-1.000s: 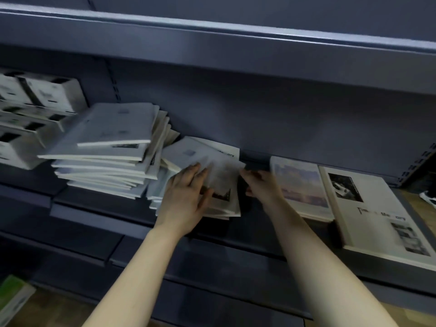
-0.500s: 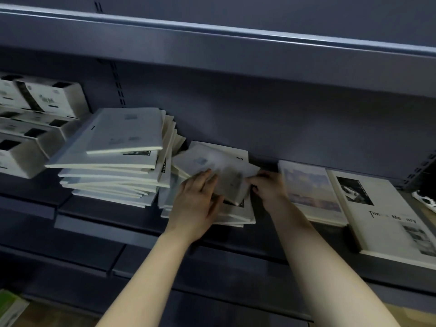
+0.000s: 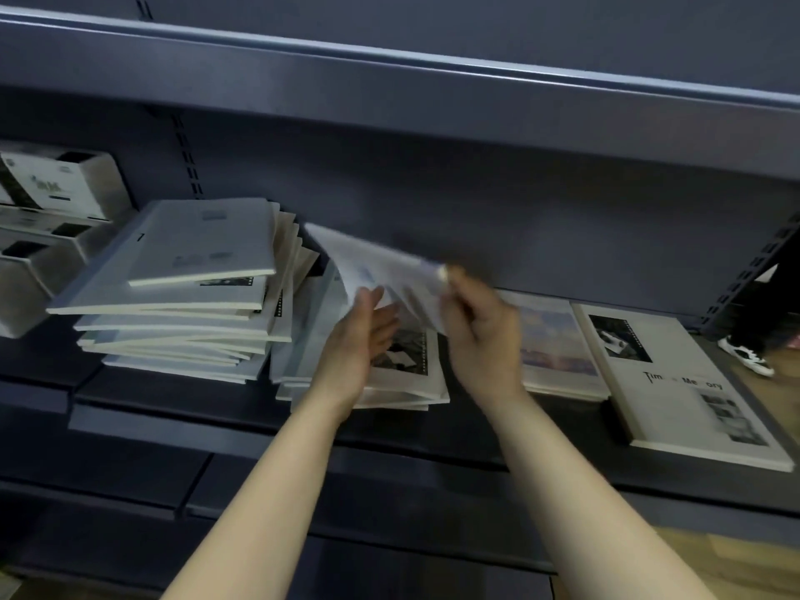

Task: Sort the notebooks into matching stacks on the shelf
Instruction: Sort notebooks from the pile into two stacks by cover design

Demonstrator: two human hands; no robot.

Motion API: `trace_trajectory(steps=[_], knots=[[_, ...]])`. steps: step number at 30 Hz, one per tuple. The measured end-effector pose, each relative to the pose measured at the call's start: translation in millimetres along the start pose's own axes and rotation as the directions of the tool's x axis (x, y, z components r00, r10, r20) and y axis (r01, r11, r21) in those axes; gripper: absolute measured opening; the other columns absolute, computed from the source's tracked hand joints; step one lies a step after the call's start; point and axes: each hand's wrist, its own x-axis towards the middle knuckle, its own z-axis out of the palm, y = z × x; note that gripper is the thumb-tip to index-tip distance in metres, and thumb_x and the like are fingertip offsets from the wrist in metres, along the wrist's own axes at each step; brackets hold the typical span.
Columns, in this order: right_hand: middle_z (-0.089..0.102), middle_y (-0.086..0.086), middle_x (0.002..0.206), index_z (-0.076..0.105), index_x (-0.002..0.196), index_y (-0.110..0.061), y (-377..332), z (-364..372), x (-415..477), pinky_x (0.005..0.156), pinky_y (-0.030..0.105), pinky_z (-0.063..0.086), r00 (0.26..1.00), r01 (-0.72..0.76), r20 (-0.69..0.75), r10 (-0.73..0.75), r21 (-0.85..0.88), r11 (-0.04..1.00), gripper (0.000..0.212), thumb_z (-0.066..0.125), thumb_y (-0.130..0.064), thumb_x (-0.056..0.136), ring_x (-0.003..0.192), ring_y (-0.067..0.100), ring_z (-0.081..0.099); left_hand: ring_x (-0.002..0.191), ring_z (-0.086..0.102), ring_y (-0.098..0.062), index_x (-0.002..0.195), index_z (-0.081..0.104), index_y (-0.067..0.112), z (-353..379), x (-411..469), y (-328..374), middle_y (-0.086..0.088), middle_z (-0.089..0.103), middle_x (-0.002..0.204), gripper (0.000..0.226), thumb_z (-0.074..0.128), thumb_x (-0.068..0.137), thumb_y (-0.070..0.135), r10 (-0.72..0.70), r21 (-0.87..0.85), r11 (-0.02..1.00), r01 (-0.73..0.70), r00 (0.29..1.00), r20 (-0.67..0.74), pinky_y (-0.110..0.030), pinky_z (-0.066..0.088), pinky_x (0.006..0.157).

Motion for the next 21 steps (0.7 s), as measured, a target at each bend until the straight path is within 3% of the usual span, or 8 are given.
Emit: trace_trajectory(steps=[3,7,9,13,15,17,19,21], knots=[[0.064,0.007,0.126,0.068,0.118,-0.011,-2.2,9.7,-22.3,0.102,0.036,0.047,0.957,0.237,0.192,-0.219,-0.073,0.969,0.032,0.058,0.002,0.090,0.123,0.018,0.057,0.113,0.061,-0.027,0.134,0.049,0.013,0.2,5.8,6.8,-0.013,0.063,0.124,0.085,0.030,0.081,0.076,0.025,-0.438,0.899,0.027,0.993,0.114,-0.039,0.052,0.087],[0.062,0.008,0.130,0.069,0.118,-0.012,0.9,5.9,-43.2,0.104,0.043,0.043,0.915,0.311,0.291,-0.280,-0.067,0.948,0.027,0.061,-0.016,0.092,0.129,0.020,0.052,0.098,0.066,-0.027,0.116,0.060,0.004,-2.2,0.8,5.8,-0.016,0.068,0.104,0.041,0.058,0.088,0.032,-0.014,-0.541,0.837,0.087,0.990,0.137,-0.034,0.055,0.076],[0.063,0.004,0.128,0.071,0.116,-0.014,2.1,-0.7,-47.1,0.108,0.041,0.039,0.941,0.235,0.268,-0.208,-0.075,0.969,0.028,0.061,-0.026,0.092,0.131,0.019,0.049,0.085,0.069,-0.023,0.108,0.063,0.005,-0.2,-1.0,4.4,-0.012,0.071,0.091,0.029,0.063,0.081,0.015,-0.035,-0.486,0.870,0.078,0.995,0.097,-0.031,0.056,0.066],[0.054,0.001,0.133,0.061,0.126,-0.016,10.9,-14.4,-46.5,0.108,0.035,0.038,0.993,-0.104,0.039,0.115,-0.224,0.969,0.040,0.062,-0.031,0.089,0.130,0.018,0.045,0.080,0.069,-0.025,0.115,0.059,0.001,4.4,-2.8,4.3,-0.014,0.072,0.092,0.045,0.068,0.071,0.006,-0.056,-0.408,0.909,0.088,0.994,0.090,-0.032,0.057,0.066],[0.052,-0.011,0.131,0.054,0.129,-0.026,14.7,-23.4,-45.4,0.100,0.023,0.043,0.934,-0.358,-0.005,0.358,-0.054,0.932,0.043,0.065,-0.032,0.088,0.122,0.006,0.051,0.084,0.069,-0.026,0.115,0.060,0.003,6.8,-3.1,4.1,-0.015,0.071,0.097,0.045,0.068,0.070,0.005,-0.053,-0.347,0.934,0.087,0.993,0.106,-0.034,0.058,0.070],[0.064,-0.026,0.109,0.057,0.116,-0.043,20.8,-35.1,-44.8,0.080,0.012,0.049,0.842,-0.535,0.039,0.537,0.183,0.825,0.035,0.069,-0.031,0.086,0.099,-0.005,0.062,0.086,0.069,-0.025,0.112,0.062,0.007,11.5,-2.6,2.1,-0.012,0.072,0.098,0.042,0.067,0.071,0.006,-0.025,-0.305,0.950,0.066,0.991,0.134,-0.032,0.058,0.071],[0.071,-0.013,0.097,0.062,0.107,-0.038,29.8,-48.5,-47.0,0.066,0.019,0.055,0.757,-0.644,0.144,0.637,0.323,0.693,0.027,0.072,-0.034,0.082,0.088,0.006,0.069,0.088,0.070,-0.022,0.112,0.063,0.013,19.4,-2.4,-0.1,-0.007,0.073,0.099,0.040,0.068,0.073,0.007,-0.004,-0.255,0.966,0.046,0.987,0.163,-0.028,0.056,0.068],[0.069,0.000,0.103,0.061,0.111,-0.026,36.0,-62.5,-51.0,0.060,0.033,0.058,0.663,-0.745,0.262,0.702,0.329,0.581,0.040,0.074,-0.043,0.076,0.087,0.022,0.073,0.090,0.070,-0.019,0.113,0.062,0.017,29.1,-1.7,-2.5,-0.003,0.073,0.100,0.040,0.069,0.074,0.012,0.021,-0.202,0.979,0.016,0.983,0.181,-0.024,0.054,0.067]])
